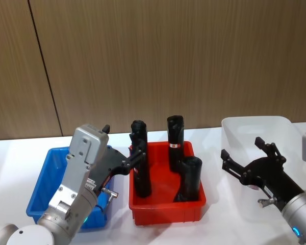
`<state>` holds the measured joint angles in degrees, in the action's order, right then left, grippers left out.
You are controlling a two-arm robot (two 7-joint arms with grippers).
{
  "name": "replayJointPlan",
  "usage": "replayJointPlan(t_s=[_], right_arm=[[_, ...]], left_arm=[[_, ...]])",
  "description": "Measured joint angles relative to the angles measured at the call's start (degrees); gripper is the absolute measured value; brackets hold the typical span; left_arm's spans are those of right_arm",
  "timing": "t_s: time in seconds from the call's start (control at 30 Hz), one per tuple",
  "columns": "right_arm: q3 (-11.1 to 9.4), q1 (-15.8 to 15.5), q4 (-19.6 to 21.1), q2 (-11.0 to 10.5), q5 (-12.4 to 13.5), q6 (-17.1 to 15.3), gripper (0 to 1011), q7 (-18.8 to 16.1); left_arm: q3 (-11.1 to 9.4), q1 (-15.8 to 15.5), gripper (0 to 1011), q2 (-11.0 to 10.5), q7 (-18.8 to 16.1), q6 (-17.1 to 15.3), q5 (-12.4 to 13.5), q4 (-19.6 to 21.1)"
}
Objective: Pick the cotton swabs from the blue box and place them into the white box.
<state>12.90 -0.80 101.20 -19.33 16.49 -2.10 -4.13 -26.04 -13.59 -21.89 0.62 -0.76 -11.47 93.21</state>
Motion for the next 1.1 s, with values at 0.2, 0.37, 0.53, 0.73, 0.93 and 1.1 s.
replayJointPlan(t_s=[0.2,0.37,0.53,0.73,0.93,1.1], right_arm=[[-0.1,0.4,-0.3,-0.2,0.2,-1.0,1001,-2.0],[-0.1,1.4,-1.2,-0.4,0.4,-2.7,1001,-5.2],[-0.1,2.7,-2.7,-0.4,0.5,-4.5,1001,-8.7],[0.1,5.1,-5.6,0.0,0.7,-6.8,1001,-13.1],[0.6,7.9,-9.9,1.0,0.3,-8.3,1001,-17.0],[1.1,10.0,-13.3,1.9,-0.5,-8.9,1002,-19.3]], left_arm=[[0.0,0.0,1004,0.0,0.0,0.0,0.0,0.0],[0.0,0.0,1004,0.0,0.0,0.0,0.0,0.0],[0.0,0.0,1004,0.0,0.0,0.0,0.0,0.0],[0.0,0.0,1004,0.0,0.0,0.0,0.0,0.0],[0.0,0.0,1004,0.0,0.0,0.0,0.0,0.0],[0.0,0.0,1004,0.0,0.0,0.0,0.0,0.0]])
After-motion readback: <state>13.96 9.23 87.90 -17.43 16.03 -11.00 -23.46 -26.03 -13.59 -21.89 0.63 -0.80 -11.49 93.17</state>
